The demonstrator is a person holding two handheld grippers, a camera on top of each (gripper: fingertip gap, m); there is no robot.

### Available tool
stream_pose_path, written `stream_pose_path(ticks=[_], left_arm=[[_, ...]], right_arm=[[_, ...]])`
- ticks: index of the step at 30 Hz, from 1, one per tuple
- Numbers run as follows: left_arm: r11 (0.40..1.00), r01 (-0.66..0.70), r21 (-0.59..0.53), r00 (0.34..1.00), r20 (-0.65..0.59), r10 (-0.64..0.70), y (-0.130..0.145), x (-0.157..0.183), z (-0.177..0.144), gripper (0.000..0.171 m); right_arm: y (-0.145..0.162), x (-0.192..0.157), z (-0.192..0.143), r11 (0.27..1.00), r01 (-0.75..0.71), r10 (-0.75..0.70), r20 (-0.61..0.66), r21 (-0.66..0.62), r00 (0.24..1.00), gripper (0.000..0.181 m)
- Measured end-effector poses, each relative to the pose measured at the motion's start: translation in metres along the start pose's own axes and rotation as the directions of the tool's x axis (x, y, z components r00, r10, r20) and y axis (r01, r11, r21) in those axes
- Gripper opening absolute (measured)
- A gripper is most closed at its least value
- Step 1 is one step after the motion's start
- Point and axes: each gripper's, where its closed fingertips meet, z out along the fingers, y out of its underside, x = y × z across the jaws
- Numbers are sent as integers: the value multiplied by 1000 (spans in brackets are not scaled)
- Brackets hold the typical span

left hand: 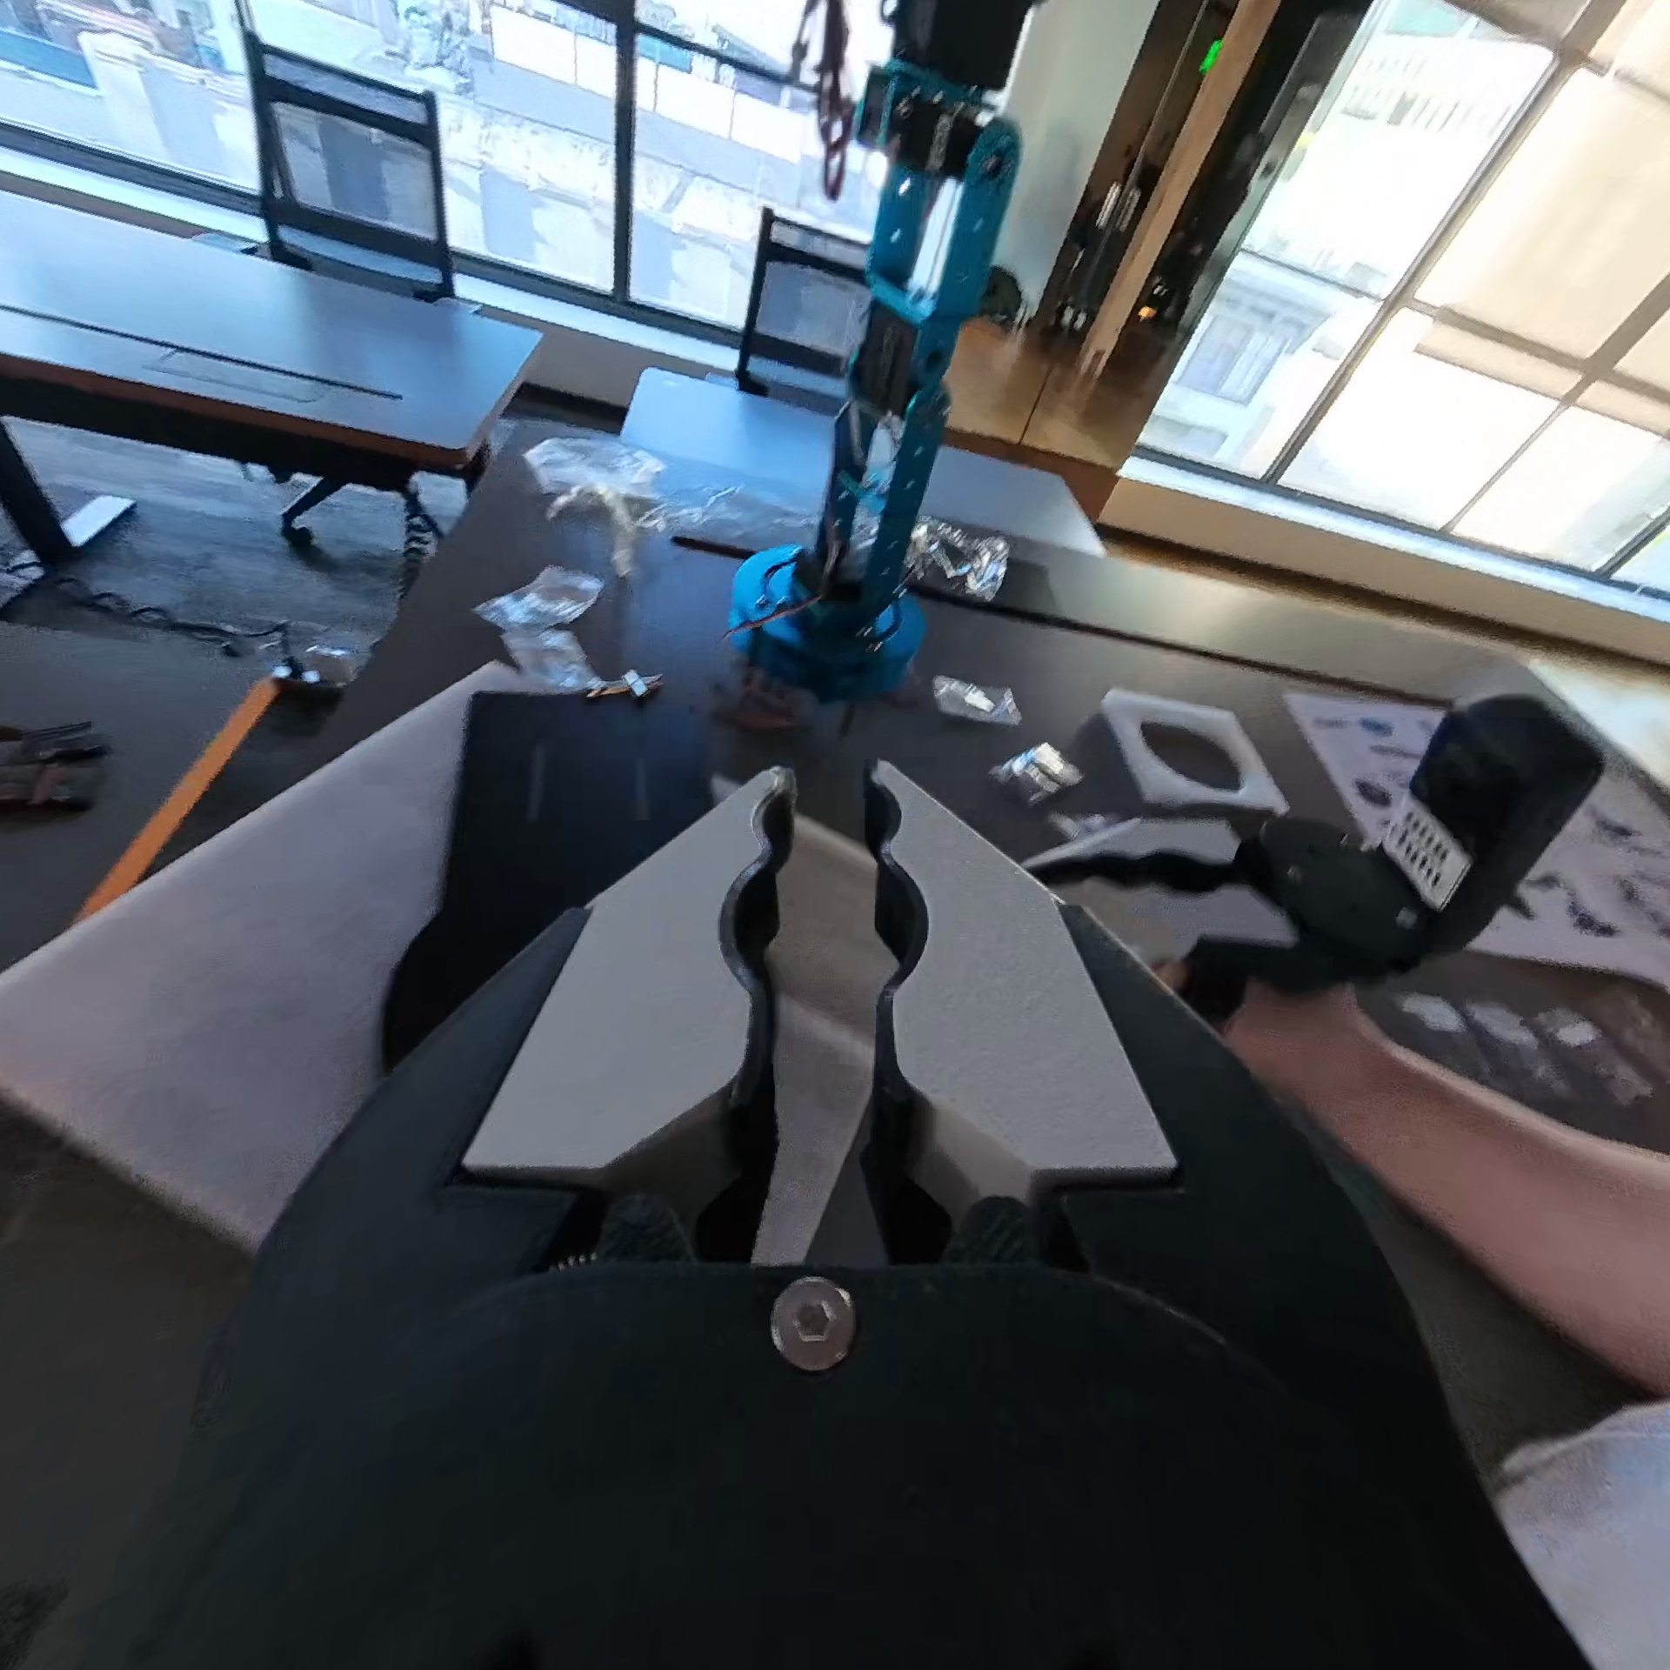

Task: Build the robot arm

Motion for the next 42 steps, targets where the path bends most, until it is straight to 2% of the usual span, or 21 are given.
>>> stream_pose_path(ticks=[2,4,8,11,15,19,22,26,29,33,36,42], left_arm=[[1000,-17,-25,1000,23,18,15,-18,-26,13],[999,-12,-50,1000,21,13,34,-34,-47,12],[993,30,-113,999,-33,-34,71,-59,-69,12],[989,52,-141,990,-122,-70,90,-69,-73,12],[972,-60,-227,981,-192,15,115,-86,-67,11],[962,-134,-237,936,-350,44,131,-77,-62,10],[938,-217,-271,918,-383,101,150,-84,-55,10],[925,-255,-281,880,-463,102,158,-79,-48,9],[907,-305,-289,867,-478,139,160,-81,-43,9],[921,-280,-273,884,-447,136,153,-87,-41,9],[934,-235,-268,896,-433,100,153,-88,-46,8],[932,-228,-283,919,-379,110,159,-94,-54,8]], right_arm=[[-4,-12,4,999,-50,49,41,19,998,3],[-3,-24,12,997,-77,78,82,-16,994,3],[5,-31,27,986,50,-39,68,-158,997,3],[22,-27,34,951,83,-77,31,-297,997,4],[53,-38,44,885,54,-52,18,-463,998,4],[64,-53,59,868,13,-37,-40,-497,998,4],[75,-56,69,845,-14,-37,-86,-534,996,4],[84,-59,78,820,-47,-27,-120,-570,992,4],[95,-59,79,771,-22,-75,-125,-636,989,5],[98,-61,80,745,8,-103,-103,-667,989,5],[98,-59,80,746,9,-95,-93,-666,991,5],[100,-55,78,755,15,-78,-67,-656,995,8]])
